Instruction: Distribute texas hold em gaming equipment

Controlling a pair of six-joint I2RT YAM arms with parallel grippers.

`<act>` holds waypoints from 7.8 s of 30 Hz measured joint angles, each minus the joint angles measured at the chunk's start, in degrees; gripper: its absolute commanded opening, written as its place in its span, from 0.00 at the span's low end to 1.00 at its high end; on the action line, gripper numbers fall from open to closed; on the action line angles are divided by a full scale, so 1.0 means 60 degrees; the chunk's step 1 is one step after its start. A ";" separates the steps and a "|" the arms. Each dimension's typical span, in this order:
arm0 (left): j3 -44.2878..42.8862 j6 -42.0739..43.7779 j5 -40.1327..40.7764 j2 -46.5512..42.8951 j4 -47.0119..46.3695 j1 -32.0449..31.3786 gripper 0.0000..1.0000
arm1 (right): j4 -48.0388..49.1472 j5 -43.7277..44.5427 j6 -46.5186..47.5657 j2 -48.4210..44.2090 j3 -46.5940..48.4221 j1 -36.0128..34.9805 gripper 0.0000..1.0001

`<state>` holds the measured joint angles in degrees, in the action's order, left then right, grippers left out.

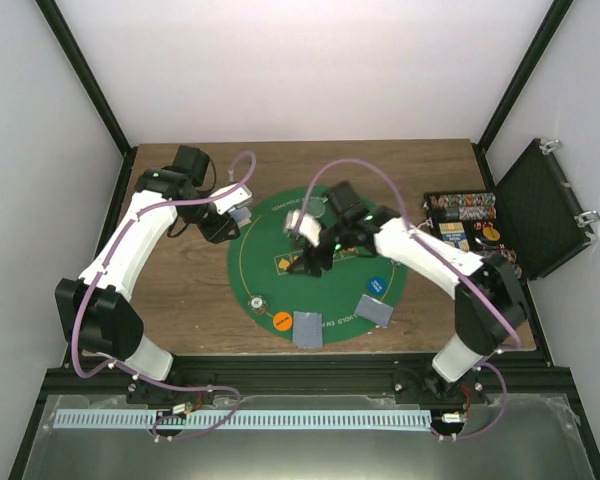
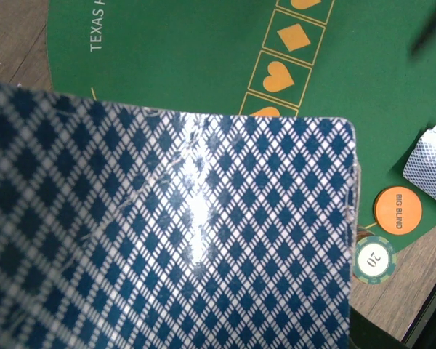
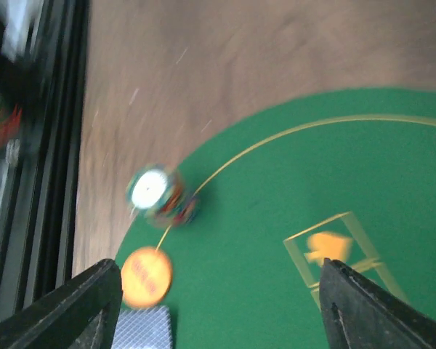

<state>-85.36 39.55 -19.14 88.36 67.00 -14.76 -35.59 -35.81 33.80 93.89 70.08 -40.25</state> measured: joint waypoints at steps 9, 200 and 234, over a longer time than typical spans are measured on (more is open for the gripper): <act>-0.0004 0.0168 -0.0204 -0.0022 0.0208 -0.0051 0.46 | 0.5705 -0.3126 -0.7796 0.0091 0.0033 0.2597 0.99; -0.0590 0.0390 -0.0776 0.0087 0.0903 -0.0667 0.41 | 0.4991 -0.4018 -0.9402 0.2473 0.2619 0.1104 0.47; -0.0488 0.0346 -0.0925 0.0087 0.0769 -0.0659 0.41 | 0.4677 -0.4069 -0.9424 0.2823 0.3275 0.0940 0.71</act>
<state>-88.29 41.63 -24.69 88.88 71.61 -18.72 -7.53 -60.23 -22.74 110.83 89.73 -34.61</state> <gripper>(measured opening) 0.412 0.690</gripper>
